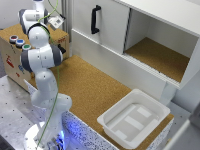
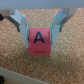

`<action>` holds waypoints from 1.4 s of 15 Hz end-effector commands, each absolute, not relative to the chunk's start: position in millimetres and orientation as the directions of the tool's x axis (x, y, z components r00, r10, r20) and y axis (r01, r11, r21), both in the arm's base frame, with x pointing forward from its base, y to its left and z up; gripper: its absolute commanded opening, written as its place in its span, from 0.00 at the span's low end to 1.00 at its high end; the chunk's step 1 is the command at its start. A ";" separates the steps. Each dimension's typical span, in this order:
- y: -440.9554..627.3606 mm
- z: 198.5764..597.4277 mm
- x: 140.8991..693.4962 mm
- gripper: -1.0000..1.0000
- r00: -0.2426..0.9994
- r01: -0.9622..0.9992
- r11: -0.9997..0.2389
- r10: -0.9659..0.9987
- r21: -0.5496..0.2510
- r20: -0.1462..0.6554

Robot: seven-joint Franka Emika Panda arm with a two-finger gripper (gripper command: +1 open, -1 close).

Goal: Put the pink object on top of the drawer

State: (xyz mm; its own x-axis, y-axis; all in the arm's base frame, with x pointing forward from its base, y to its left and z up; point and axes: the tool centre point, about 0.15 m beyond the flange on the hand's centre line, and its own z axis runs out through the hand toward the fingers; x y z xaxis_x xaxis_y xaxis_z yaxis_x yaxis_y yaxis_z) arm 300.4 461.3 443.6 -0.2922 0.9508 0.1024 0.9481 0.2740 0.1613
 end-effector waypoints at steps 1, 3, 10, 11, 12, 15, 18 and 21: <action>447.1 479.1 295.6 1.00 -0.197 0.974 0.175 0.967 0.143 0.161; 447.1 479.1 295.6 1.00 -0.197 0.974 0.175 0.967 0.143 0.161; 447.1 479.1 295.6 1.00 -0.197 0.974 0.175 0.967 0.143 0.161; 447.1 479.1 295.6 1.00 -0.197 0.974 0.175 0.967 0.143 0.161; 447.1 479.1 295.6 1.00 -0.197 0.974 0.175 0.967 0.143 0.161; 449.1 476.7 294.4 1.00 -0.204 0.967 0.177 0.969 0.182 0.141; 374.3 469.5 289.2 1.00 -0.140 0.988 0.120 0.963 0.099 0.231; 303.5 466.4 284.3 1.00 -0.035 0.996 0.013 0.969 0.093 0.245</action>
